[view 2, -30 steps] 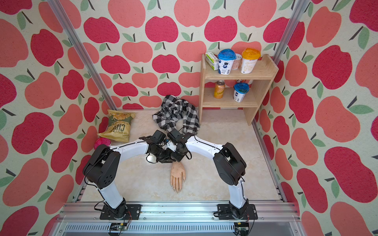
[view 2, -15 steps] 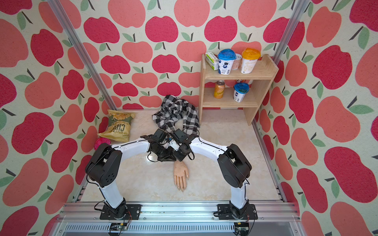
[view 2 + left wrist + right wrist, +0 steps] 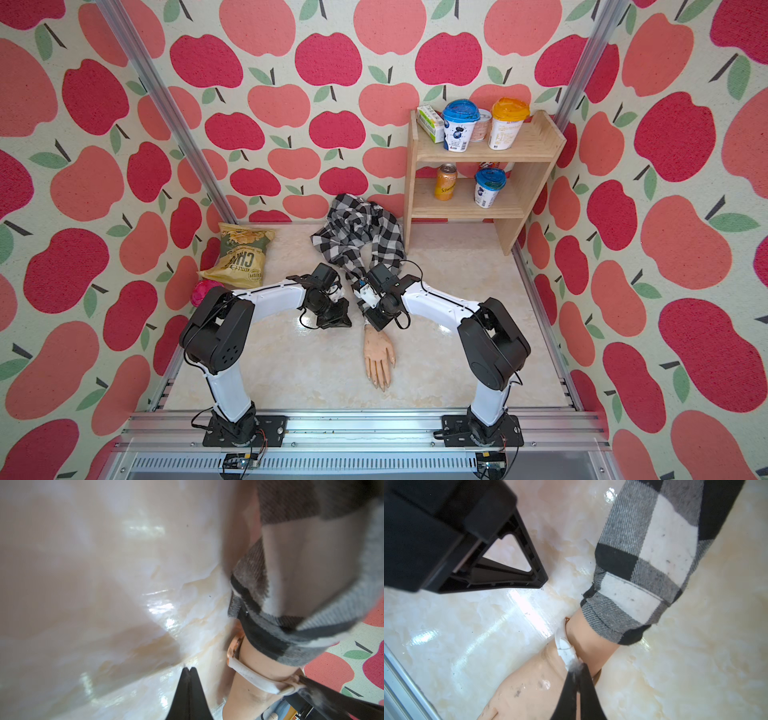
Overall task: Take off the watch
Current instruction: Untie the watch from the hand.
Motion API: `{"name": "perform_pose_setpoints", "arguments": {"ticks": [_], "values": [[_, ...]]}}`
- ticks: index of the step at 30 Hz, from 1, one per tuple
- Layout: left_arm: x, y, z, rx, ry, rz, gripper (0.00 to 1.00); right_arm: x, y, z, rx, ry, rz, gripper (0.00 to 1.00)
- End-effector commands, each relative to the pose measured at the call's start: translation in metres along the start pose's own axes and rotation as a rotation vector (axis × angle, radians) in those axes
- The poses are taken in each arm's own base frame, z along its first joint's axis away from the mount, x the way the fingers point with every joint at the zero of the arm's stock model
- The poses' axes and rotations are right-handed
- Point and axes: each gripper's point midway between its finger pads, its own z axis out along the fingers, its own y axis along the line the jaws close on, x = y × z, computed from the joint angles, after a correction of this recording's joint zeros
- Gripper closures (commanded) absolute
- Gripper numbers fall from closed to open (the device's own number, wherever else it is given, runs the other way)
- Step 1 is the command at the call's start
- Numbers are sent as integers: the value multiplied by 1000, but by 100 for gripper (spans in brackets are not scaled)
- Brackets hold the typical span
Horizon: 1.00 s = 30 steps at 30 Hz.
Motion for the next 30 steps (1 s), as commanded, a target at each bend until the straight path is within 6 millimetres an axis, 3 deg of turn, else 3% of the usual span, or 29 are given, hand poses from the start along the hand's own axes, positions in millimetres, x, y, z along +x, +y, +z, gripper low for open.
{"name": "perform_pose_setpoints", "arguments": {"ticks": [1, 4, 6, 8, 14, 20, 26, 30], "values": [[-1, -5, -6, 3, -29, 63, 92, 5, 9, -5, -49, 9, 33, 100], [-2, -17, -15, 11, -65, 158, 72, 1, 16, -10, -128, -16, 60, 100], [0, -26, -22, 0, -82, 240, 51, 1, 17, -11, -186, -20, 88, 100], [3, -30, -25, -17, -91, 301, 38, 2, 16, -11, -220, -16, 111, 100], [7, -40, -23, 3, -103, 388, 36, 3, 18, -3, -287, -2, 148, 100], [3, -51, -13, 64, -92, 343, 54, 9, 14, 2, -289, 1, 182, 100], [15, -61, 4, -10, -72, 473, 47, 19, 3, 6, -303, 7, 248, 100], [19, -56, 17, -60, -49, 506, 46, 22, -2, 8, -309, 10, 269, 100]]}}
